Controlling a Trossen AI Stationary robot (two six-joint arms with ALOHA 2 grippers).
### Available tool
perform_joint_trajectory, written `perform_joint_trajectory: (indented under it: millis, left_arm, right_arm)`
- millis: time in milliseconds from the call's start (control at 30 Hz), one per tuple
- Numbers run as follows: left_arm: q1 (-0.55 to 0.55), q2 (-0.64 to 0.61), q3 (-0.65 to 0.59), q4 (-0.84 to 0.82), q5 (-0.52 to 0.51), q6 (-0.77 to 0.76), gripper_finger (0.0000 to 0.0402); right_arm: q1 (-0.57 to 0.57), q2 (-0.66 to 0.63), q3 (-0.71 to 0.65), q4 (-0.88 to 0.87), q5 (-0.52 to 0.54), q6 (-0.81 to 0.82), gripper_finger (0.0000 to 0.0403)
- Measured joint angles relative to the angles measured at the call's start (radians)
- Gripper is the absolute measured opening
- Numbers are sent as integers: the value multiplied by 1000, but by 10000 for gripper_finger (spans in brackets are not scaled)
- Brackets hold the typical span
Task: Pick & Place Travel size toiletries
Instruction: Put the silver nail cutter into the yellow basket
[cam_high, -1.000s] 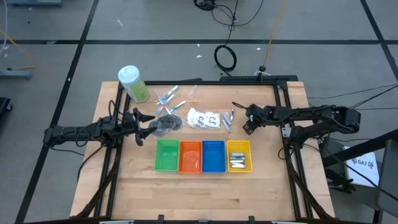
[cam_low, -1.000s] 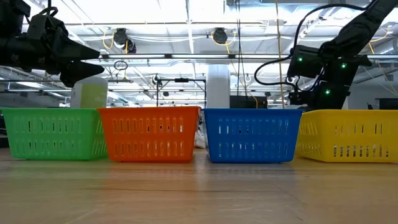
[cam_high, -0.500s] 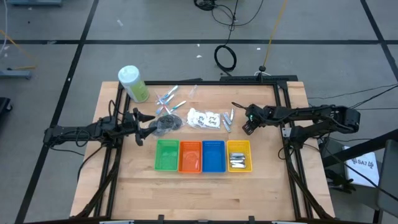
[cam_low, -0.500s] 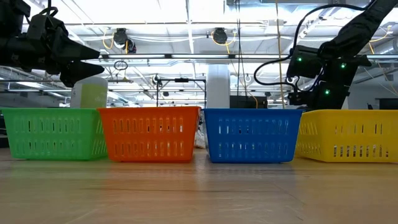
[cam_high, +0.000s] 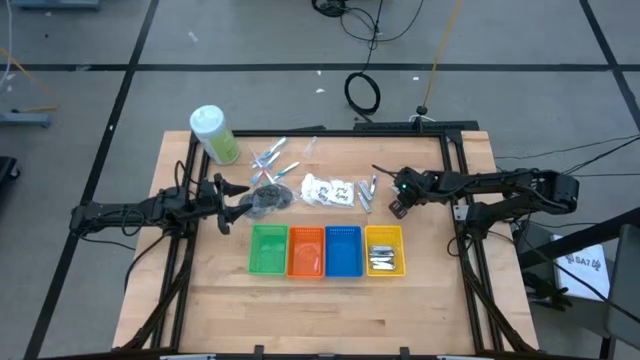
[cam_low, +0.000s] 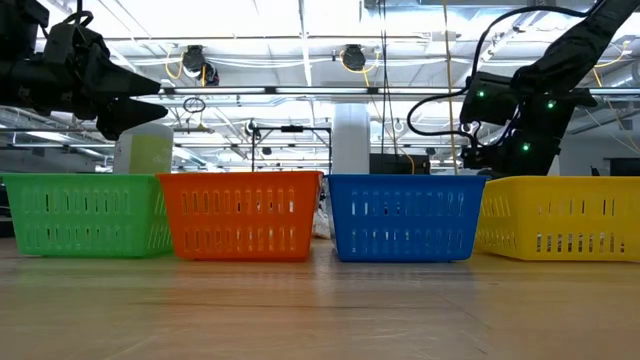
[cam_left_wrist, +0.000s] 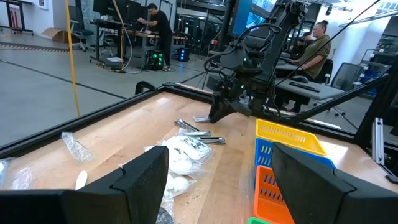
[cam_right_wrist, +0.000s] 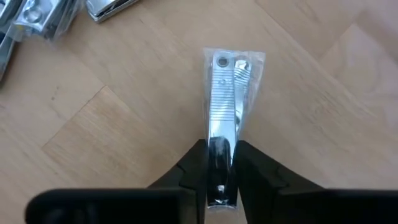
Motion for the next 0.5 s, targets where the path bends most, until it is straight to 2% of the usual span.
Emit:
perform_joint_trajectory:
  millis: [167, 300, 500]
  left_arm:
    - [0, 0, 0, 0, 0, 0, 280]
    - [0, 0, 0, 0, 0, 0, 280]
    - [0, 0, 0, 0, 0, 0, 280]
  right_arm:
    - [0, 0, -1, 23, -3, -24, 66]
    - [0, -8, -2, 45, -46, -40, 76]
    - [0, -61, -2, 50, -73, -57, 52]
